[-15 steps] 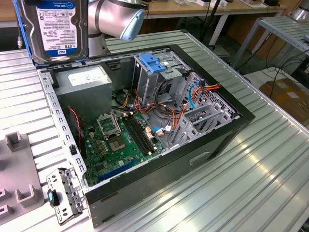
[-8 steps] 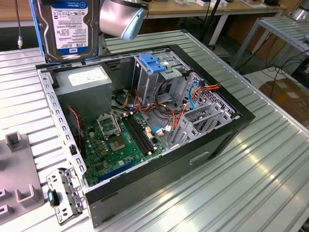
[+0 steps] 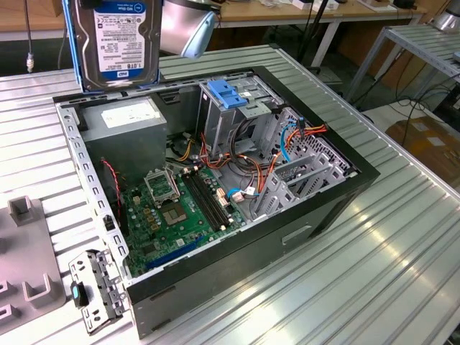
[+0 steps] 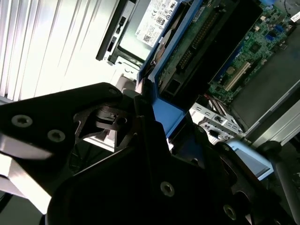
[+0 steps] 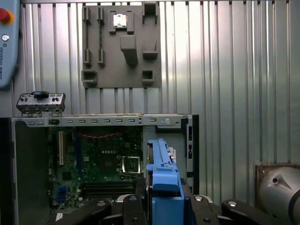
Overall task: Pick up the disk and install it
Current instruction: 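Pick up the disk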
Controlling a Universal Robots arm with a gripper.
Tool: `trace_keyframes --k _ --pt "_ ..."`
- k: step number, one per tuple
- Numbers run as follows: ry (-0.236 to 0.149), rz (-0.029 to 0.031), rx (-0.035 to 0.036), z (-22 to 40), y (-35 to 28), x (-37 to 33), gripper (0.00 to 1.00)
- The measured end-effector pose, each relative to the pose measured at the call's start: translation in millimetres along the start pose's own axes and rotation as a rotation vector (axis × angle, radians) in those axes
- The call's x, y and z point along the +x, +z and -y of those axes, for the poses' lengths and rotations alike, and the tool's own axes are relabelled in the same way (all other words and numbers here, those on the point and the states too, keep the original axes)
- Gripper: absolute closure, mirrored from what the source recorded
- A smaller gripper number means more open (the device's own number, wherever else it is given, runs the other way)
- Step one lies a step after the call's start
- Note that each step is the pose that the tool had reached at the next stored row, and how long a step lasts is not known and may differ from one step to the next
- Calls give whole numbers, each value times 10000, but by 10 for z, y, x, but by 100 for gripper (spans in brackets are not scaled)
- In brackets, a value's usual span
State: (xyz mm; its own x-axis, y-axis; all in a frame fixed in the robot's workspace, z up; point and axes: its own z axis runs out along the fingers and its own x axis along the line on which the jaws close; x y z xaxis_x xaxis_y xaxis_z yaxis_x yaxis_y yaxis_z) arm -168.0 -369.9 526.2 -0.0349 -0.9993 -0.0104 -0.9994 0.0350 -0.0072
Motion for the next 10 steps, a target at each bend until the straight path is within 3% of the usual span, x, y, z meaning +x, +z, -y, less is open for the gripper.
trace_keyframes --k 10 --pt "112 -55 3 150 17 6 63"
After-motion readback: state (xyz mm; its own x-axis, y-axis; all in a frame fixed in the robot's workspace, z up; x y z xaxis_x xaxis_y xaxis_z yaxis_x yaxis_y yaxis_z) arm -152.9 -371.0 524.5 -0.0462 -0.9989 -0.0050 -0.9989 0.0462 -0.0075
